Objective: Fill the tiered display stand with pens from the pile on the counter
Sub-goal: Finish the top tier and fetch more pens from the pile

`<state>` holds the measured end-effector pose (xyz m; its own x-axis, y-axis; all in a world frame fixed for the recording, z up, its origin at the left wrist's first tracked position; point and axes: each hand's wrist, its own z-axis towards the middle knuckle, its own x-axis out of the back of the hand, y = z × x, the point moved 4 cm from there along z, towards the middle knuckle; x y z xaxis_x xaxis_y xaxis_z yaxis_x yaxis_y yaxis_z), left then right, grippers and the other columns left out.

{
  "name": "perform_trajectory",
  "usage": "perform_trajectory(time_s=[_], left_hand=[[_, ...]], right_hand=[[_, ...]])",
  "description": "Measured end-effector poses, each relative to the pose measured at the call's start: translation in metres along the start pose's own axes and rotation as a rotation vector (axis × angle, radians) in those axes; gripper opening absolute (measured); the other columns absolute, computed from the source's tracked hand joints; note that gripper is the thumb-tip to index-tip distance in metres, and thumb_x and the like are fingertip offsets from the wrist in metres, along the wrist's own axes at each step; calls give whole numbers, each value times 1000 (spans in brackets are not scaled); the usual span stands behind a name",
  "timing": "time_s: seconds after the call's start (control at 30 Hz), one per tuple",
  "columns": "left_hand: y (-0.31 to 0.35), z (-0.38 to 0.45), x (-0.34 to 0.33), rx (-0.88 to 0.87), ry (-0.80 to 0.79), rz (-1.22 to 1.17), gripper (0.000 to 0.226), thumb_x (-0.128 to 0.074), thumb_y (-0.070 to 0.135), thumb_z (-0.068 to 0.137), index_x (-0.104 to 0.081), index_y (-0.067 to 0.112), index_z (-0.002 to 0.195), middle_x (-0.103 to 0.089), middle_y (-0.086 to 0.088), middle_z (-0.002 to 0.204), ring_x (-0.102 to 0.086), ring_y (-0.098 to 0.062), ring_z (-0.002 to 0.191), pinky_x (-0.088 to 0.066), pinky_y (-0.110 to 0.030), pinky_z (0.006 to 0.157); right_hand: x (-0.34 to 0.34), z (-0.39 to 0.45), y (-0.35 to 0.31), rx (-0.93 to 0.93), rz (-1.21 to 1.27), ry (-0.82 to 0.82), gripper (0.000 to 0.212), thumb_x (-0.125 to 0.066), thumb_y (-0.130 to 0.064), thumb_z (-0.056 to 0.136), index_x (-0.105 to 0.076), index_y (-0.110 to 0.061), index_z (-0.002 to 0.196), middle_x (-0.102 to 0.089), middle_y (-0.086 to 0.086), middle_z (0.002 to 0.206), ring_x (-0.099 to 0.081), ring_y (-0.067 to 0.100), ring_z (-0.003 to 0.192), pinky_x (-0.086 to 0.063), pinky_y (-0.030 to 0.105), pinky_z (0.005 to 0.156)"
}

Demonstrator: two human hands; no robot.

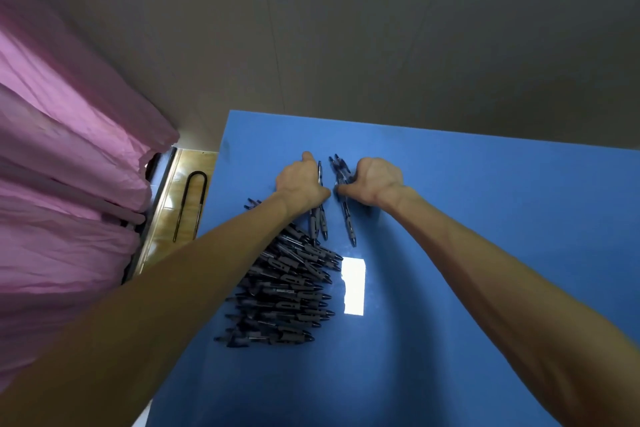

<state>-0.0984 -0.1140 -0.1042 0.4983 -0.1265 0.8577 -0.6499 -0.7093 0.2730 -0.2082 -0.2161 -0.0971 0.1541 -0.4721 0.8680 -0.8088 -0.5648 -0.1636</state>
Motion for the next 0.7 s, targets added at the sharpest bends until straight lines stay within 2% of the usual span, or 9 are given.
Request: perform_trajectory(time_s=[0.13,0.23,0.3,0.43,0.5,0.63,0.7], left_hand=[[-1,1,-5,23,-20,-78,49,-70,28,91,-38,9,122,-51,-3,86,-56,-28,85,-40,-36,62],[0,3,-10,25,-74,-180,44,-61,27,97,-36,6,126,-57,-12,110,-60,-34,100,-43,-39,71],[-1,5,-12,36,-97,-257,40,-54,26,100,-36,5,129,-54,-14,117,-58,-35,103,-42,-39,73],[-5,3,-13,36,-82,-415,20,-47,25,103,-37,10,113,-52,-7,99,-51,-25,86,-39,-35,69],[-8,2,-7,60,-25,-527,14,-45,23,104,-40,11,110,-51,-3,91,-50,-21,80,-40,-35,68],[-9,2,8,53,37,-784,4,-50,15,102,-53,14,99,-67,-4,98,-52,-14,70,-43,-32,67],[-10,-4,15,42,41,-853,11,-52,14,102,-56,17,92,-72,-1,96,-54,-18,71,-48,-37,73]], right_hand=[[2,2,-2,-4,31,-71,42,-73,-54,82,-50,-19,81,-52,-3,75,-56,21,80,-41,29,68],[-1,1,-1,-14,25,-124,41,-73,-49,84,-45,-19,77,-55,-2,78,-53,18,72,-40,30,66],[-3,1,-2,2,1,-116,38,-70,-46,86,-45,-19,77,-55,-1,81,-54,19,76,-40,30,67],[-4,-2,1,66,-50,-15,33,-59,-46,94,-51,-15,86,-55,2,84,-53,25,83,-38,31,71],[-4,-3,7,72,-18,-7,35,-56,-45,95,-51,-14,79,-54,2,78,-54,27,82,-38,31,69],[-5,-10,24,21,114,14,37,-62,-43,89,-49,-15,68,-53,1,67,-53,25,69,-36,31,59],[-7,-18,31,-9,194,30,38,-67,-43,83,-48,-16,65,-51,0,63,-50,22,62,-33,30,52]])
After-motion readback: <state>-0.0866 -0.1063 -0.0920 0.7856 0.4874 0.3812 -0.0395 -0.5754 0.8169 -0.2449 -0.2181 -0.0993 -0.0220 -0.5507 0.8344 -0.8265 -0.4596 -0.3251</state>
